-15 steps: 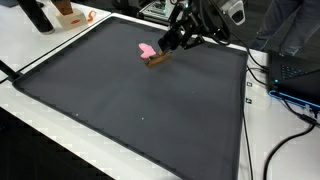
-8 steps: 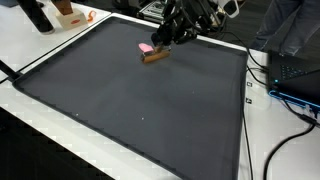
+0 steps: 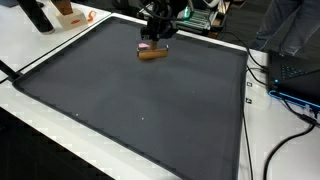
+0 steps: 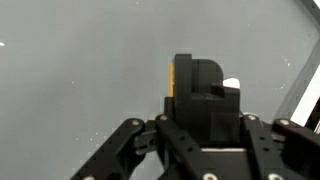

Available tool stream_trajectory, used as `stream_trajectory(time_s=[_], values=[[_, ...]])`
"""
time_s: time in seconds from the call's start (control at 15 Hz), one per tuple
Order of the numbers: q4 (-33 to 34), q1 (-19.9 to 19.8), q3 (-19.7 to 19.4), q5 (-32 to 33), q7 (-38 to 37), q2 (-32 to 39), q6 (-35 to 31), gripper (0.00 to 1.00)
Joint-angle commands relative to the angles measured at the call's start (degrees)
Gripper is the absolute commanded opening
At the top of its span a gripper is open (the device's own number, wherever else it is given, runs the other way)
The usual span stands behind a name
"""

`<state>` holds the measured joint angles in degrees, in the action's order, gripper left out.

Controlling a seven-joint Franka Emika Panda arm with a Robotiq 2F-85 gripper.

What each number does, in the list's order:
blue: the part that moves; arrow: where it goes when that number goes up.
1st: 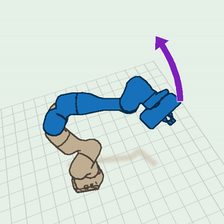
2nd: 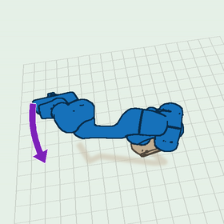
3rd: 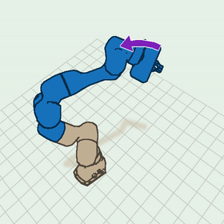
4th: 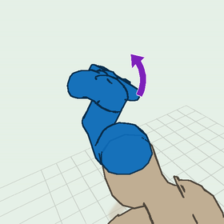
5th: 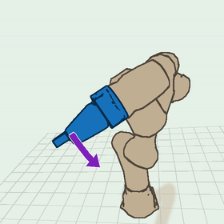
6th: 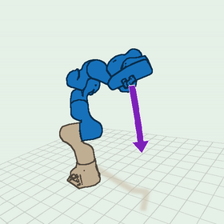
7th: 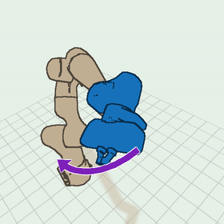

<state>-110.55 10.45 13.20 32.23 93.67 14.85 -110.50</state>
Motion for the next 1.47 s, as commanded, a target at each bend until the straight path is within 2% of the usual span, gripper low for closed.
stream_trajectory(time_s=[0.0,0.8,1.4], values=[[-0.19,-1.4,-1.74,-5.09,-3.77,-2.04,-0.88,0.24],[-3.79,-8.47,-8.25,-16.23,-19.37,-6.08,-3.53,0.24],[-10.14,-12.85,-12.16,-25.4,-28.59,-10.35,-6.6,0.24]])
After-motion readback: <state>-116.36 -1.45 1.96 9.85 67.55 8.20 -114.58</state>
